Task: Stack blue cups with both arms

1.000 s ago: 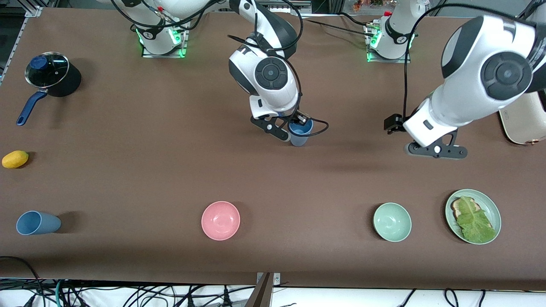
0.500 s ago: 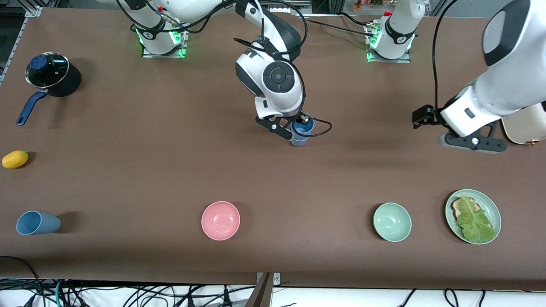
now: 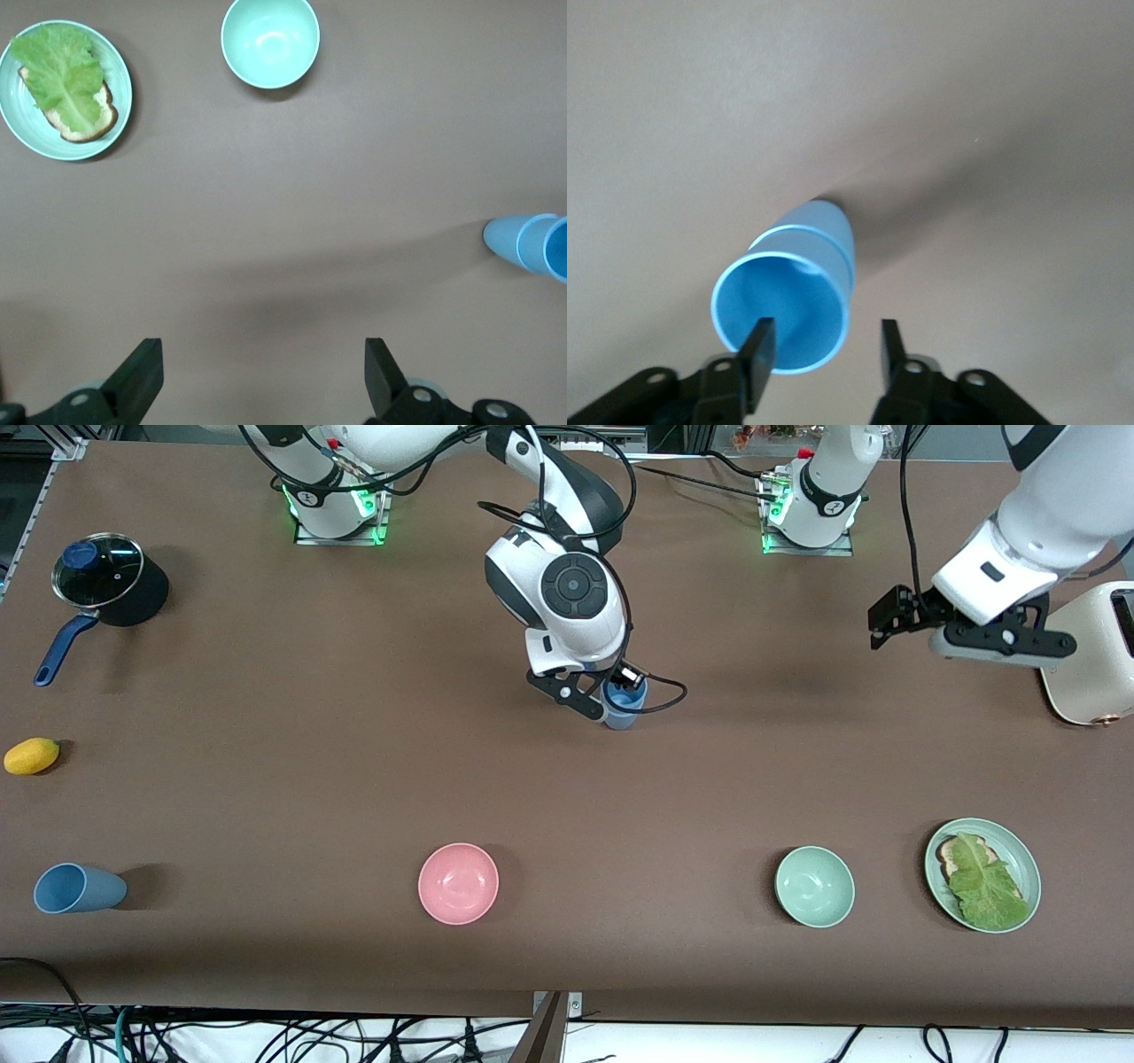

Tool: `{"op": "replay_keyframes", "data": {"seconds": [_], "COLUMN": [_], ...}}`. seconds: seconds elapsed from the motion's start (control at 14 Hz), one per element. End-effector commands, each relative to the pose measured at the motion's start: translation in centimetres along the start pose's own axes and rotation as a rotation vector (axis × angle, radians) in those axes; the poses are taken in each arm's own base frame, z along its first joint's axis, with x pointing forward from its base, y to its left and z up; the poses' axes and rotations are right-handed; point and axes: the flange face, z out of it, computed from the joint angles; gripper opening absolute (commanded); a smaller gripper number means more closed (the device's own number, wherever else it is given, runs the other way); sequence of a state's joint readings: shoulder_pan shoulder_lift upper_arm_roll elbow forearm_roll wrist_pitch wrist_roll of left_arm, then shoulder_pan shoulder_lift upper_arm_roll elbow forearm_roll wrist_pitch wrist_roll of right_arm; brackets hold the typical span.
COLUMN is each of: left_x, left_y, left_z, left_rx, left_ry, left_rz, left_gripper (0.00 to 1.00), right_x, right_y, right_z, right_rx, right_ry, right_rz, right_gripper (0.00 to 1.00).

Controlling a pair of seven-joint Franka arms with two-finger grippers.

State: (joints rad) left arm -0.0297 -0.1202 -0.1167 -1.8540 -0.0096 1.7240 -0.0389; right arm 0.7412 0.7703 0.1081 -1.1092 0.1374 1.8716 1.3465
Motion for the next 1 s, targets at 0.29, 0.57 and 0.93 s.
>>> {"op": "replay_keyframes", "data": {"seconds": [0.29, 0.57, 0.93], "left_x": [0.5, 1.3, 1.6], "left_y": [-1.6, -1.8, -1.7], "left_z": [-0.5, -1.1, -1.2], "left_rx": [-0.01, -0.013, -0.014], "left_ry": [-0.026, -0.071, -0.073], "left_rz": [-0.028, -0.031, -0.032], "left_gripper": [1.0, 1.0, 1.0], "right_x": [17.7, 25.4, 29.6], "right_y": [9.8, 15.7, 24.6], "right_z": [-6.3, -4.4, -5.2], "right_rx": [-0.165, -0.275, -0.214], "right_ry": [-0.09, -0.071, 0.011], "right_rz": [-0.157, -0.203, -0.305], "right_gripper": [1.0, 1.0, 1.0]}}
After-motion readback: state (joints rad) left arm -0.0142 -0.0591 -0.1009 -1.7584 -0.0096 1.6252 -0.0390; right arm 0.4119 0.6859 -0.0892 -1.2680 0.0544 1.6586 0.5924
